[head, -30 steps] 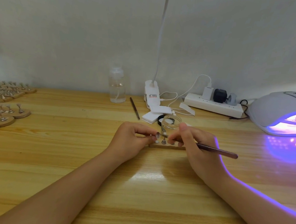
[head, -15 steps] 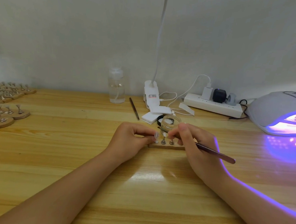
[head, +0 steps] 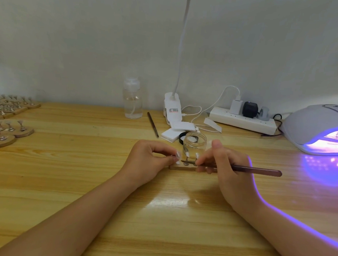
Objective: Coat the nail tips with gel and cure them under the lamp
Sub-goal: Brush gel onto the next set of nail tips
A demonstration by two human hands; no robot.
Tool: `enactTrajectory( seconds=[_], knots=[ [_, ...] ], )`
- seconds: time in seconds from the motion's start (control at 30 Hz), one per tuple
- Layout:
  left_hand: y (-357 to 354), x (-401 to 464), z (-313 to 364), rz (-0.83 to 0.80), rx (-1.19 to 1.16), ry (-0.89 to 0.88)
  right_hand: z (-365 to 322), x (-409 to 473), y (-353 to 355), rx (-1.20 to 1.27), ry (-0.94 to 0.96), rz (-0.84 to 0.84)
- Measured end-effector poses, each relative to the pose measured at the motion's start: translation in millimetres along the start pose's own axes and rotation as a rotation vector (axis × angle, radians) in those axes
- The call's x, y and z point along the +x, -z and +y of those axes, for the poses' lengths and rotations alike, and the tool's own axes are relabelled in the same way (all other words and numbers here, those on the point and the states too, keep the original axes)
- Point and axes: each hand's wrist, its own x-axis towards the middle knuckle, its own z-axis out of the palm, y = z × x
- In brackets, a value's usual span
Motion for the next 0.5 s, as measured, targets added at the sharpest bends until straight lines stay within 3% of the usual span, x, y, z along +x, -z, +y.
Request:
enactTrajectory(
  seconds=[0.2,0.37,0.5],
  knots=[
    [-0.1,0.4,0.3,0.003,-0.001,0.002,0.4,1.7,1.7,-0.078,0.053,0.039],
    [-0.3,0.2,1.1,-0.011,-0.010,0.001,-1.1,1.5,1.2,-0.205,0.125,-0.049],
    [0.0,0.3,0.4,-0.013,0.013,-0.001,1.6,0.0,0.6,-0.110,0.076,-0.094]
  ],
)
